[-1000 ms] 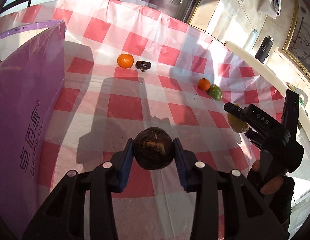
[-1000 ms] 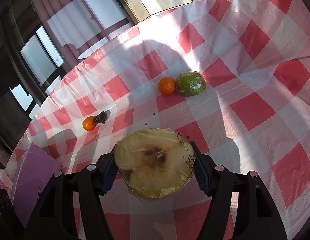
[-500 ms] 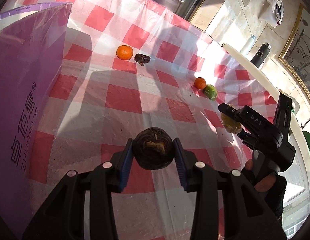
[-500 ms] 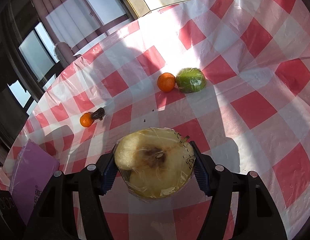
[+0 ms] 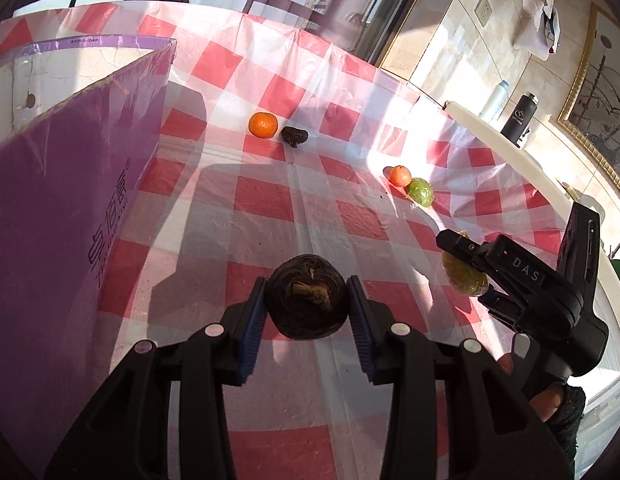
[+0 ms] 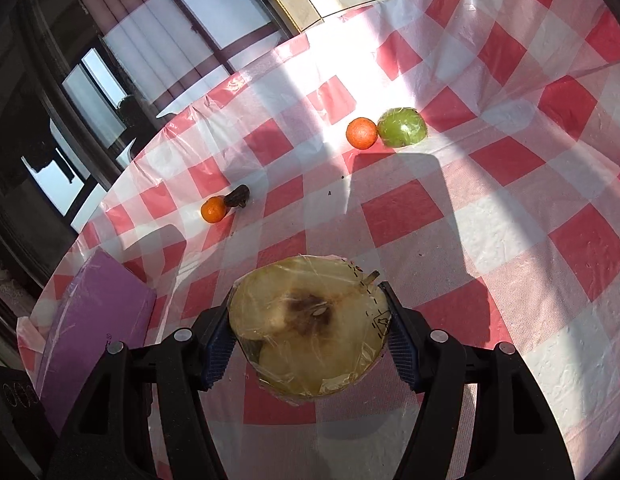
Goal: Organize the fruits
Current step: 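Carry the halved pear and dark fruit over the white box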
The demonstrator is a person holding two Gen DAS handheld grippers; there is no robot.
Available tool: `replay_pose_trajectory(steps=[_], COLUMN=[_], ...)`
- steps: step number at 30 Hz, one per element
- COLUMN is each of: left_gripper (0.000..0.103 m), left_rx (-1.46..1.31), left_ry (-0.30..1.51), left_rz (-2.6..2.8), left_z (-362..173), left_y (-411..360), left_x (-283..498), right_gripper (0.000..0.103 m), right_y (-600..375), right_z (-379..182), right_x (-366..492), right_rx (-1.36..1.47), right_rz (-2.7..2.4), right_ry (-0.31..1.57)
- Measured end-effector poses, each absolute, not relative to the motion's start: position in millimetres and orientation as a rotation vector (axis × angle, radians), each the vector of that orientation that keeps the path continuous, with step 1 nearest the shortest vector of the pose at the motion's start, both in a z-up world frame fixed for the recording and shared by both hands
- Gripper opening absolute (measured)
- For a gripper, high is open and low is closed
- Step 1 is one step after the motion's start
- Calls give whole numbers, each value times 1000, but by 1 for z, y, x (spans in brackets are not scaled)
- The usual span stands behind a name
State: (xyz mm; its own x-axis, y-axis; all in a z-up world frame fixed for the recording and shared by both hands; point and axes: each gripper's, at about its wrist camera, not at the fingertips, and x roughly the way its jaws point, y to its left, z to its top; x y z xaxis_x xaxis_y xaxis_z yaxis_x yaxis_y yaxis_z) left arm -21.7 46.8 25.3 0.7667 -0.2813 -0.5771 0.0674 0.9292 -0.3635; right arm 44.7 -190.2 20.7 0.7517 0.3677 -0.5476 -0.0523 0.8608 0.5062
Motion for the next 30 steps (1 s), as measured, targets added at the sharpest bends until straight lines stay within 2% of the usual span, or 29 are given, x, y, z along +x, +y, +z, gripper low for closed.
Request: replay_pose_trajectory(steps=[12,17,25,30], left_gripper=[40,40,40,40], left_rx=[-232,-198,-255,-291], left_ry=[523,475,445,472], left_rz=[-177,-122,30,148], left_z=[82,103,121,127], left_y=[53,68,140,202], left_x=[-107,-122,-127,-123], right_gripper=[65,65,65,65], right_y=[-135,-100,-22,30], right_z=[28,48,105,121], right_x=[-18,-34,-54,-54], right_rx=[405,343,185,84], right_rz=[342,420,577,631], right_ry=[686,656,525,494])
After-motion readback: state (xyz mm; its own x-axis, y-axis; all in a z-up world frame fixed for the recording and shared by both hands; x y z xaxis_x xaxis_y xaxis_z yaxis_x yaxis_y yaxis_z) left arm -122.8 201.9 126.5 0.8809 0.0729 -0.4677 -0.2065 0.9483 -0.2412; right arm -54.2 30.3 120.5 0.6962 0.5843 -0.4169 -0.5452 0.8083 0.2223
